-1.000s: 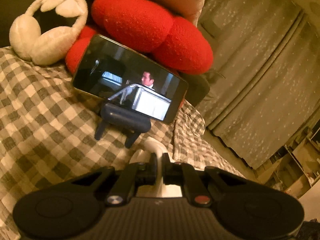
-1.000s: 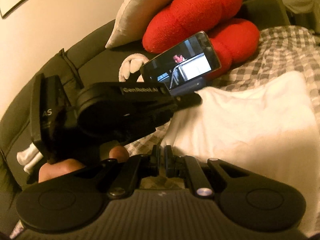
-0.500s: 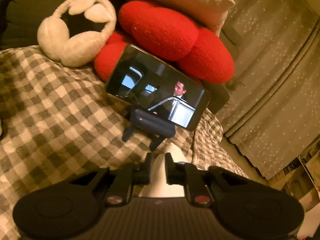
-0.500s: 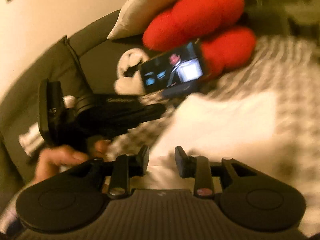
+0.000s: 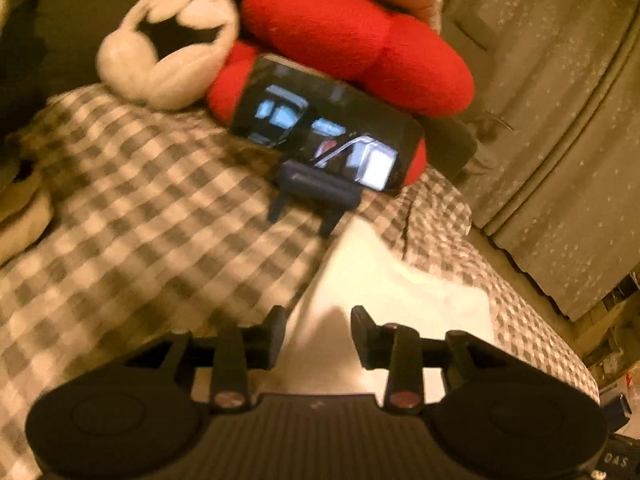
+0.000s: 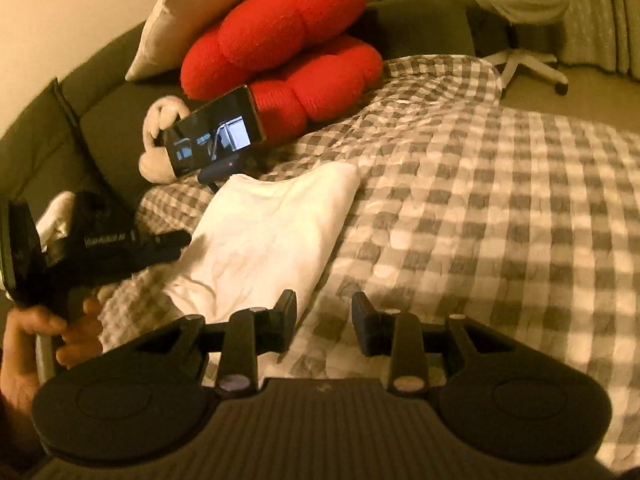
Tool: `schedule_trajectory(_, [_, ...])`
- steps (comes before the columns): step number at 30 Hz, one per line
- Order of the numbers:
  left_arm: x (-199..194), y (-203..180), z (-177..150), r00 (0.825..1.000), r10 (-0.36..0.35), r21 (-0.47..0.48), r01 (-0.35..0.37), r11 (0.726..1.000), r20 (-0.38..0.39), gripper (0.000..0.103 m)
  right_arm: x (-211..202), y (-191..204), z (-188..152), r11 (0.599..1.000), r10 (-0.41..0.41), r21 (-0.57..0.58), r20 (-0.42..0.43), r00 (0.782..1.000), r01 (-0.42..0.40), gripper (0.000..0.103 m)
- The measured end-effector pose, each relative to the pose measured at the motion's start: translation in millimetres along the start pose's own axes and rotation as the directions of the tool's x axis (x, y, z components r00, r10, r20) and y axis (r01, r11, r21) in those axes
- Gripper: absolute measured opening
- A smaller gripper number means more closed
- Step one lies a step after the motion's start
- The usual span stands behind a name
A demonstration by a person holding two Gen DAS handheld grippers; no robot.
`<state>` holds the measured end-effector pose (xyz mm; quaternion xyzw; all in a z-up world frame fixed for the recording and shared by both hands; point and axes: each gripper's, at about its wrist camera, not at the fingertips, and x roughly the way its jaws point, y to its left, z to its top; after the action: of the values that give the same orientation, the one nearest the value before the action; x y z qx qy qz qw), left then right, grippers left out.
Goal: Fold clothes
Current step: 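Open both tools to release the garment end onto the folded bundle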
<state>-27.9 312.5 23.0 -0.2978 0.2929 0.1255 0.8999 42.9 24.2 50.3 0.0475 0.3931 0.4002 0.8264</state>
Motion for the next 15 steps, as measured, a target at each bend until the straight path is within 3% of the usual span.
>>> schedule_trajectory(6, [-1.0, 12.7, -6.6, 1.000, -0.007, -0.066, 0.006, 0.998, -0.020, 0.038, 0.8, 31.1, 2.1, 0.989, 0.013, -0.149, 0.055, 0.998, -0.004, 0.035])
schedule_trajectory(9, [0.6, 11.6, -11.9, 0.998, -0.034, -0.076, 0.030, 0.997, -0.044, 0.045, 5.6, 39.4, -1.1, 0.977, -0.003, -0.211, 0.070, 0.998, 0.018, 0.035])
schedule_trajectory(12, [-3.6, 9.5, -14.4, 0.998, -0.051, -0.075, 0.048, 0.996, -0.040, 0.046, 13.3, 41.7, -5.8, 0.969, -0.011, -0.245, 0.054, 0.998, 0.024, 0.035])
schedule_trajectory(13, [-3.8, 9.0, -14.7, 0.998, -0.052, -0.076, 0.049, 0.996, -0.042, 0.043, 15.5, 43.1, -7.5, 0.965, -0.013, -0.261, 0.050, 0.999, 0.025, 0.035])
schedule_trajectory(15, [1.0, 9.8, -15.9, 0.997, -0.035, -0.077, 0.030, 0.997, -0.067, 0.026, 19.0, 47.2, -10.7, 0.954, -0.013, -0.298, 0.047, 0.999, 0.027, 0.034])
